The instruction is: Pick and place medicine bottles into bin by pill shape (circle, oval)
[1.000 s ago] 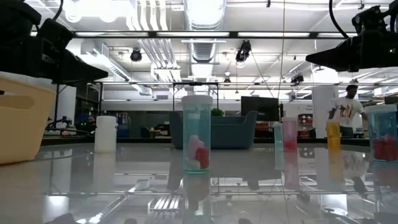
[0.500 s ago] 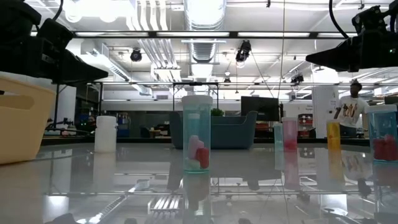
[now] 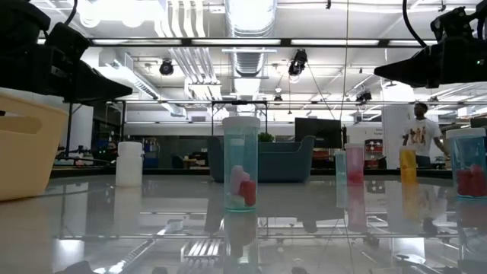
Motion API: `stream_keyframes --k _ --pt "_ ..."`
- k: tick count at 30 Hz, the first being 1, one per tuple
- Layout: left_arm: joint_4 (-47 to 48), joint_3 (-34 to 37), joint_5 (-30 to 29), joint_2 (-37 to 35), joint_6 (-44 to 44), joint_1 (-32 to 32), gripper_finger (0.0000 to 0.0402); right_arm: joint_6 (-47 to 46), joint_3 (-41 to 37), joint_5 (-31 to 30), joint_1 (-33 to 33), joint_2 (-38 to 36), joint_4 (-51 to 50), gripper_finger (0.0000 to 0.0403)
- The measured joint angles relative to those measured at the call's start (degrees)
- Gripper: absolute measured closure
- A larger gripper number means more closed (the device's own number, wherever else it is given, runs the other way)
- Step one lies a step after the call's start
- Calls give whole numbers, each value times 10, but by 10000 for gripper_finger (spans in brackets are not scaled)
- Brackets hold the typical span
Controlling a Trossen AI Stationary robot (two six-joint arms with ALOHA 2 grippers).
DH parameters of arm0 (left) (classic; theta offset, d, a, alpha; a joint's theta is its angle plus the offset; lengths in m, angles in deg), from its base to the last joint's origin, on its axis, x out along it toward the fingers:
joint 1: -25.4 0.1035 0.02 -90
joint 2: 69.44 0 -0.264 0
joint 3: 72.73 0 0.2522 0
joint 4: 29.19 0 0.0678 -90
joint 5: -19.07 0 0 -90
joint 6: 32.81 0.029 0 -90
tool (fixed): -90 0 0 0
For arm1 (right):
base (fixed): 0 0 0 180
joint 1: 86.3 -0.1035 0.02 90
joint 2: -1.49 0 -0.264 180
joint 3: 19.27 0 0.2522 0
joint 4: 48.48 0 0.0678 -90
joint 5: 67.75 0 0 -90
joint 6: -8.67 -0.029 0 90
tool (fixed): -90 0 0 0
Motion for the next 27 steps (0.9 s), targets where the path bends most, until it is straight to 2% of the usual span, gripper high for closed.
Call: stream_keyframes --k 21,23,27 --pt "0 0 0 0 0 0 395 -6 0 0 0 0 0 335" --pt "0 0 0 0 0 0 395 -93 0 0 -1 0 1 335" --pt "0 0 0 0 0 0 395 -436 0 0 -1 0 0 335"
